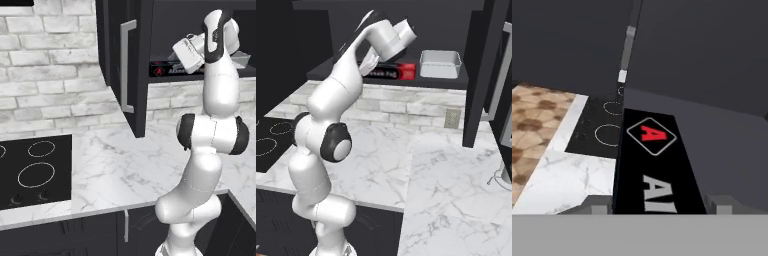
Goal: Retrieve the tupperware and aluminum foil from the cabinet and place them on the dining counter near the plate with cucumber and broccoli to prepare for storing leftovers.
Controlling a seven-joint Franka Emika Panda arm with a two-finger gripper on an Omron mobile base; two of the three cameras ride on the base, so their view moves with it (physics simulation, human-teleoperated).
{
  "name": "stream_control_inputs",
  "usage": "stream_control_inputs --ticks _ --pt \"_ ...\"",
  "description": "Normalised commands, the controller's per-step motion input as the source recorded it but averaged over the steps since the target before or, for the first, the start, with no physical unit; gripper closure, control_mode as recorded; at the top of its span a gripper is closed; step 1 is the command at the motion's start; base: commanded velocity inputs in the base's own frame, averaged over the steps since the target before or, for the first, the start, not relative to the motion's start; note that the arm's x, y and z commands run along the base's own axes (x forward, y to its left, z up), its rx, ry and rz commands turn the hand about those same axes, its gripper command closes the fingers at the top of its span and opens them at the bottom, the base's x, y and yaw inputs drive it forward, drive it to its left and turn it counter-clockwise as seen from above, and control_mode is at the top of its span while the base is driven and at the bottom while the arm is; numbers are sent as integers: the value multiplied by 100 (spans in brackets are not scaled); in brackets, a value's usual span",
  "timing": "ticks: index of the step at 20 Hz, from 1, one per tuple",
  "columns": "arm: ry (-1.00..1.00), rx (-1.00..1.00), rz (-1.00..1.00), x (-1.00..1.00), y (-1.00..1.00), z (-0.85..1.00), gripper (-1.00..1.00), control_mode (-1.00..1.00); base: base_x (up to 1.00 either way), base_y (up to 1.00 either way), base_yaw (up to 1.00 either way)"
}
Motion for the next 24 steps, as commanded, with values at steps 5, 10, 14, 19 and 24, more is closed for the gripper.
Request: stream_control_inputs --ticks 5,10,14,19,24 --pt "-22 0 -10 -100 0 8 100 -100 0 0 0" --pt "-22 0 -11 -100 0 -1 100 -100 0 0 0" --pt "1 0 -9 -100 0 0 100 -100 0 0 0" --pt "15 -1 -2 -100 0 -1 100 -100 0 0 0" --pt "17 -2 -3 -65 0 -2 100 -100 0 0 0"
